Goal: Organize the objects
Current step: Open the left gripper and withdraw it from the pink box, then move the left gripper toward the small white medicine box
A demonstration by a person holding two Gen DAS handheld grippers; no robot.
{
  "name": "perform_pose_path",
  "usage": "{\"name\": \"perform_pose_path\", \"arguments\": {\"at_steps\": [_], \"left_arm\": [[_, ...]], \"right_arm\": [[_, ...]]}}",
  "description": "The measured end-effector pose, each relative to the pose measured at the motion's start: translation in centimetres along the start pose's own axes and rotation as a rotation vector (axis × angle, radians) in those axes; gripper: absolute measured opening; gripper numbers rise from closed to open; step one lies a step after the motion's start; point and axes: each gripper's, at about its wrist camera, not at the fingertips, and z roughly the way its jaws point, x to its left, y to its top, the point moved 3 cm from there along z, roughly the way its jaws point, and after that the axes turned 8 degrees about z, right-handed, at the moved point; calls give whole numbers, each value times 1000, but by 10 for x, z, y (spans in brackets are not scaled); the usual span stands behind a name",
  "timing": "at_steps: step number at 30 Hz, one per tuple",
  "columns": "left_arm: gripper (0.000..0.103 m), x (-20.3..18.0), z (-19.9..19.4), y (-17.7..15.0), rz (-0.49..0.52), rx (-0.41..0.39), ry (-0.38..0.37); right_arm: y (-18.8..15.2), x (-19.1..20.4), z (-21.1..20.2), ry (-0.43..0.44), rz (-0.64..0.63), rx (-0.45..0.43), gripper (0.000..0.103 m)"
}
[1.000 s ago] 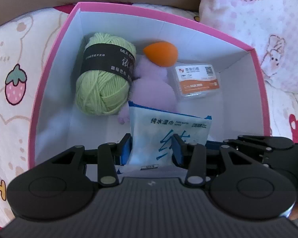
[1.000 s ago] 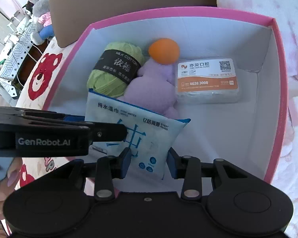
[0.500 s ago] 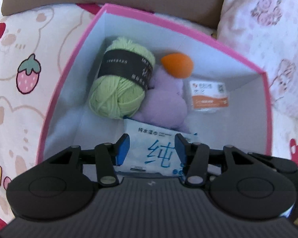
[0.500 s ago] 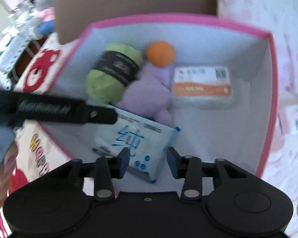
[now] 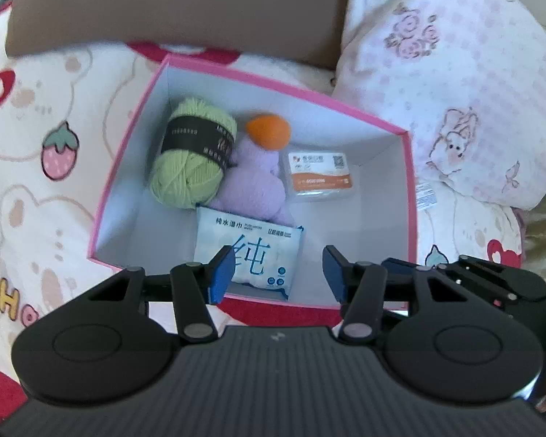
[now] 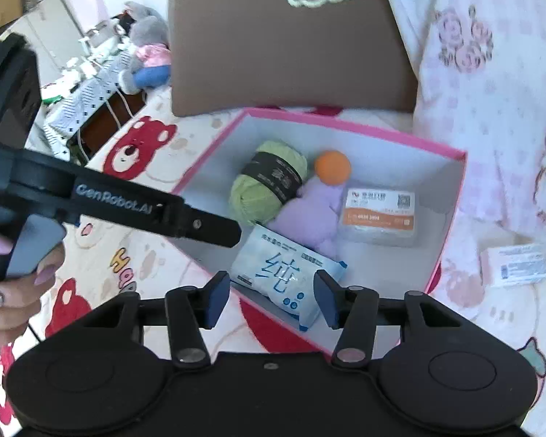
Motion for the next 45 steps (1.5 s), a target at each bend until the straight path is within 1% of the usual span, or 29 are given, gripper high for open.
{"name": "perform_pose_path", "arguments": {"at_steps": [2, 4, 5, 6, 7, 8, 10, 13, 18, 19, 23, 24, 25, 26, 28, 32, 34, 38, 42, 45], "left_arm": [[57, -5, -9, -4, 12, -9, -3], [59, -9, -17, -8, 20, -6, -10], [60, -10, -22, -10, 17, -11, -1], [63, -12, -29, -13, 11, -36, 15], [69, -15, -35, -16, 14, -65, 20], [72, -19, -40, -20, 26, -80, 12], [72, -26, -45, -26, 36, -74, -9], [73, -38, -57, -37, 62, -83, -11], [81, -58, -80, -57, 117, -103, -41], [85, -62, -84, -62, 127, -108, -48], [87, -71, -94, -78, 143, -104, -69], [88, -74, -94, -81, 156, -106, -82], [93, -75, -93, -84, 179, -115, -100], [94, -76, -90, -89, 196, -118, -109], [94, -73, -80, -97, 164, -94, -87], [94, -69, -64, -111, 111, -59, -121], [94, -72, -61, -115, 112, -60, -130], [92, -90, -54, -119, 147, -79, -133], [91, -116, -40, -111, 148, -75, -176], [91, -141, -33, -105, 198, -82, -181]], "right_arm": [[-3, 5, -10, -12, -36, -17, 59], [-6, 12, -23, -44, -79, -23, 61], [-7, 16, -29, -45, -103, -28, 68], [-10, 20, -35, -44, -127, -36, 77], [-12, 24, -42, -45, -146, -47, 79], [-15, 27, -47, -44, -160, -55, 81], [-20, 31, -54, -48, -173, -52, 81], [-28, 33, -65, -77, -185, -60, 81], [-42, 29, -89, -122, -172, -88, 84], [-44, 27, -94, -125, -166, -90, 84], [-55, 19, -118, -136, -161, -98, 84], [-58, 17, -124, -139, -166, -99, 84], [-61, 15, -128, -134, -176, -99, 84], [-64, 14, -131, -126, -192, -99, 84], [-71, 10, -139, -127, -211, -101, 84], [-82, -1, -148, -130, -213, -113, 84], [-87, -7, -149, -137, -202, -113, 84], [-96, -24, -149, -150, -203, -125, 84], [-104, -44, -153, -149, -195, -176, 84], [-107, -62, -157, -148, -196, -224, 84]]}}
